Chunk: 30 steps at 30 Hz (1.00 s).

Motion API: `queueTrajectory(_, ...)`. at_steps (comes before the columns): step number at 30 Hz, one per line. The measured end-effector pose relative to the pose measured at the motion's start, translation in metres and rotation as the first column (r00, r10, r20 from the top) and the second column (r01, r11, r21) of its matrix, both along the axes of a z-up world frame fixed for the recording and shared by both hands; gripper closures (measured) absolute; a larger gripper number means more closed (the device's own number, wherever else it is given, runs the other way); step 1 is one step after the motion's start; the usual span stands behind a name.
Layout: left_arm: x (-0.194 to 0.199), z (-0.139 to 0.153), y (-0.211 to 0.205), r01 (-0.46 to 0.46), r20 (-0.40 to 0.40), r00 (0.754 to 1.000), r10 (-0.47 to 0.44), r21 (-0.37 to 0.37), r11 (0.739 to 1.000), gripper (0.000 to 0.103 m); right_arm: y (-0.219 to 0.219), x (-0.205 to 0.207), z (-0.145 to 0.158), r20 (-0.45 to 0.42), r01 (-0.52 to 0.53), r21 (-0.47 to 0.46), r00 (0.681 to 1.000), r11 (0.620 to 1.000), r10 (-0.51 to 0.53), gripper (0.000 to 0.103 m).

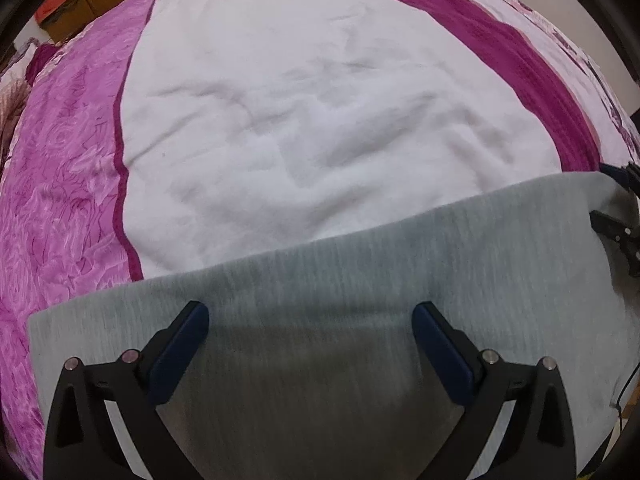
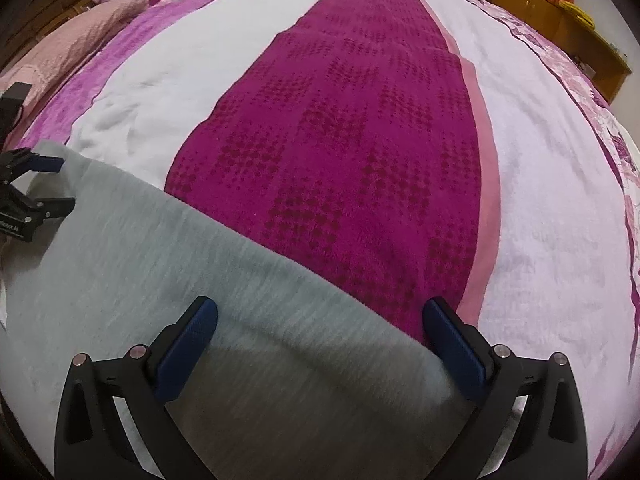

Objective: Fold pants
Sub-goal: 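Close both grippers on the edge of the grey sweatpants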

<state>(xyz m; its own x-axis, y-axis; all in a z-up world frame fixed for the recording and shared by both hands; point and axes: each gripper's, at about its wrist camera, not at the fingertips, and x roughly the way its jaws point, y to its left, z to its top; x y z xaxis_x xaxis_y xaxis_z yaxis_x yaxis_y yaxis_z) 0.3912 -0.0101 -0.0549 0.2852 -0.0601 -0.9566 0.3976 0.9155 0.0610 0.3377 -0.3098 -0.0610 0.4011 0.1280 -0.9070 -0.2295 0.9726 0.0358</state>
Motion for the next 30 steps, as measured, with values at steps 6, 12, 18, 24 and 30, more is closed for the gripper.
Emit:
queueTrajectory(6,0.021,0.000,-0.005,0.076,0.032,0.997,-0.076,-0.017,0.997,0.000,0.001,-0.006,-0.001,0.021,-0.021,0.009,1.000,1.000,0.021,0.004)
queueTrajectory(12,0.033,-0.003,-0.005,0.047,0.079,0.996,-0.042,-0.066,0.997,0.001,-0.002,-0.001,-0.001,0.026,-0.053,0.003,0.998,0.999,0.053,0.004)
queueTrajectory(18,0.024,0.001,-0.010,0.039,0.095,0.995,-0.033,-0.066,0.997,0.017,0.004,0.004,-0.001,0.020,-0.065,-0.002,0.998,0.998,0.065,0.004)
queueTrajectory(24,0.007,0.013,-0.016,0.031,0.096,0.995,-0.027,-0.046,0.998,0.063,0.005,0.002,0.000,0.036,-0.041,-0.002,0.998,0.999,0.041,0.006)
queueTrajectory(30,-0.012,0.022,-0.029,0.016,0.156,0.987,-0.022,0.035,0.999,0.095,0.023,-0.009,0.013,0.034,-0.067,-0.056,0.997,0.996,0.069,0.051)
